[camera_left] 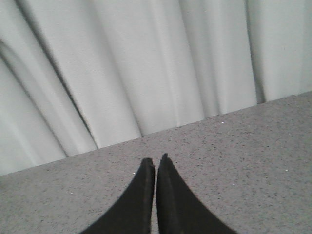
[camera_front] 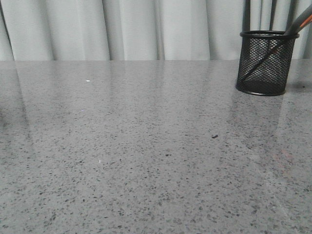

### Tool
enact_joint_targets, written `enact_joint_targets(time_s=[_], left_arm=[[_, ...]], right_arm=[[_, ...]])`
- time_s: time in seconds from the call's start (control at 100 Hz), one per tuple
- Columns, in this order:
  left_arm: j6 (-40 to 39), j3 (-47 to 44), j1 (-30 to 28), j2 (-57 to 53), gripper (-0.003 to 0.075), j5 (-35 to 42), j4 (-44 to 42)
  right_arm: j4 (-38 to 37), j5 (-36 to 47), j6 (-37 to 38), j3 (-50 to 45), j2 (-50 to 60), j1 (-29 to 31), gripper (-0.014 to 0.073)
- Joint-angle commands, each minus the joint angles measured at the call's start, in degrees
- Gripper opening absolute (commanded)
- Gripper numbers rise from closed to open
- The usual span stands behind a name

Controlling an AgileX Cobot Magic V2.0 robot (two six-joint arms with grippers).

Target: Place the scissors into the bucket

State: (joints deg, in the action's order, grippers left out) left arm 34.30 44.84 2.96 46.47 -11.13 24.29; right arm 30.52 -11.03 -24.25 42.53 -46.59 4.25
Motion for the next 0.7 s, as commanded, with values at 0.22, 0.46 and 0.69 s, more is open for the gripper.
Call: enact_joint_targets(time_s=[0.22,0.46,0.69], left_arm=[[-0.75,-21.77,-0.07,-20.57,-0.002,15.37,5.77],[-0.75,-28.41,-0.07,-32.32,-0.002,12.67,9.7],[-0.75,-28.49,-0.07,-33.87,-0.002,12.24,12.35]], right_arm=[[0.7,10.49,-0.87,-16.43,17.53,0.48,-0.0069],[0.3,8.39,-0.87,-22.46,26.34,0.48,-0.0069],[0.3,5.72,-0.87,-22.46,27.52,0.48,-0.0069]])
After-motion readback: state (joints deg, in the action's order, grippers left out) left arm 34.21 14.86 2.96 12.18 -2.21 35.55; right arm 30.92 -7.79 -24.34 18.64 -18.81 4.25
